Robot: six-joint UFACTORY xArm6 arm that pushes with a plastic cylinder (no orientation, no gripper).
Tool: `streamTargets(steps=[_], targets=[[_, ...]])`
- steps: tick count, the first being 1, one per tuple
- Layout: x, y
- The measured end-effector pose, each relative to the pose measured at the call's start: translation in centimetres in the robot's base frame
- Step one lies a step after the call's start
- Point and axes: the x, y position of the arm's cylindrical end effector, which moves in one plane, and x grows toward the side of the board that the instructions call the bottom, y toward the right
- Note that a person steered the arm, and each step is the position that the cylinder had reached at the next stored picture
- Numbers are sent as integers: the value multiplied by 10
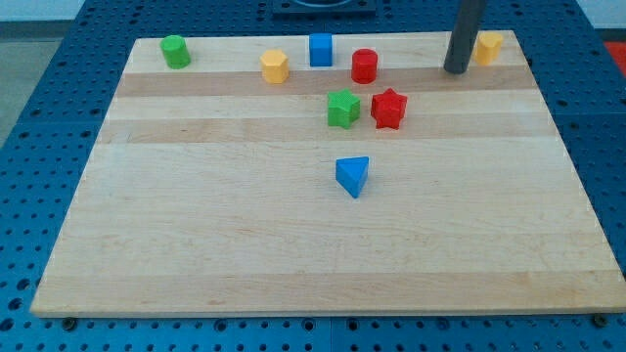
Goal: Push the red star to the center left side of the board
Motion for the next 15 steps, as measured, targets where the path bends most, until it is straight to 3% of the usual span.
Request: streamTargets(steps=[2, 7, 12, 15], targets=[[54, -31], [126, -183], [88, -213], [88, -313]])
